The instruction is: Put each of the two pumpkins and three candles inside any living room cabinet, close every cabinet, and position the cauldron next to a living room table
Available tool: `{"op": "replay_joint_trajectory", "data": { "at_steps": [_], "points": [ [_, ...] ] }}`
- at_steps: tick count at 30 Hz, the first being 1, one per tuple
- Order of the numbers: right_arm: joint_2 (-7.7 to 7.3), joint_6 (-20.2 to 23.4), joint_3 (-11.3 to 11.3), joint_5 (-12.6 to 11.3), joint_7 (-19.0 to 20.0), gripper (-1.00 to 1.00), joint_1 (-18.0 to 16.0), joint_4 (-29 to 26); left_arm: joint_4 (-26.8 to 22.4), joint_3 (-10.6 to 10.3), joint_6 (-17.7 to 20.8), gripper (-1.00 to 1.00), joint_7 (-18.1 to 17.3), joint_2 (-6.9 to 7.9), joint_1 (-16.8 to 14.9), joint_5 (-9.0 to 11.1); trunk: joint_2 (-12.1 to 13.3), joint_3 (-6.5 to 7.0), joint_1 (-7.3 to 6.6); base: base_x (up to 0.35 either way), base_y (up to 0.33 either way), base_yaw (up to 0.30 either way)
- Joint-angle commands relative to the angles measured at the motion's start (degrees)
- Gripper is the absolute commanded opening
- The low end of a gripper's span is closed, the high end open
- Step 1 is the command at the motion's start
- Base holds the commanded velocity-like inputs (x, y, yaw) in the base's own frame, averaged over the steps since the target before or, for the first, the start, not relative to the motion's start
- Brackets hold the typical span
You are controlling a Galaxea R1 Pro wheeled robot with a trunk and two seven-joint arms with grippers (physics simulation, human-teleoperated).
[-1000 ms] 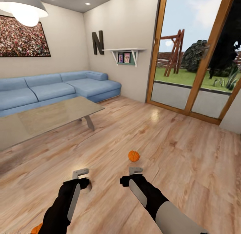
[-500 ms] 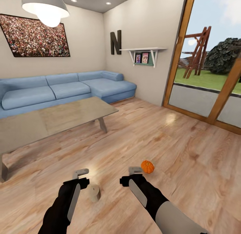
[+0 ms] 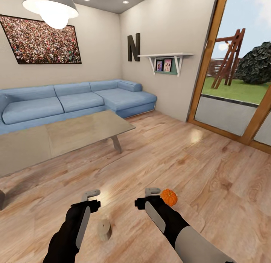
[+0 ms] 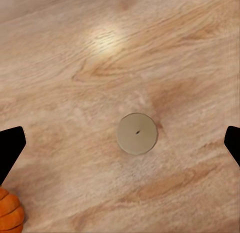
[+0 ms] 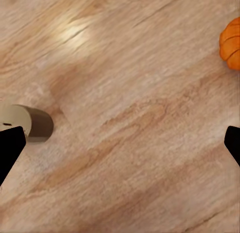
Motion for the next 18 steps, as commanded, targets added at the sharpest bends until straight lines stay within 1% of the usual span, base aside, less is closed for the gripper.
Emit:
{"op": "replay_joint_trajectory", "data": {
  "at_steps": [1, 6, 10, 15, 18],
  "points": [
    [-0.02, 0.1, 0.3, -0.6, -0.6, 1.00, 0.0, -0.1, -0.1, 0.1, 0.2, 1.00, 0.2, -0.05, 0.0, 0.1, 0.0, -0.04, 0.00, 0.049, 0.000, 0.190],
    [-0.04, 0.0, 0.3, -0.6, -0.6, 1.00, 0.0, -0.1, -0.1, 0.1, 0.2, 1.00, 0.2, -0.05, 0.0, 0.1, 0.0, 0.04, 0.00, 0.016, 0.000, 0.242],
    [-0.09, 0.1, 0.3, -0.6, -0.6, 1.00, 0.0, -0.1, -0.1, 0.1, 0.3, 1.00, 0.2, -0.05, 0.0, 0.1, 0.0, 0.06, 0.00, 0.012, -0.018, 0.094],
    [-0.15, 0.0, 0.3, -0.6, -0.6, 1.00, 0.0, -0.1, 0.0, 0.1, 0.3, 1.00, 0.2, -0.12, 0.0, 0.1, 0.0, 0.06, 0.00, 0.066, -0.189, 0.019],
    [-0.10, 0.0, 0.3, -0.6, -0.6, 1.00, 0.0, -0.1, 0.0, 0.1, 0.3, 1.00, 0.2, -0.12, 0.0, 0.1, 0.0, 0.06, 0.00, 0.141, -0.166, 0.136]
  ]
}}
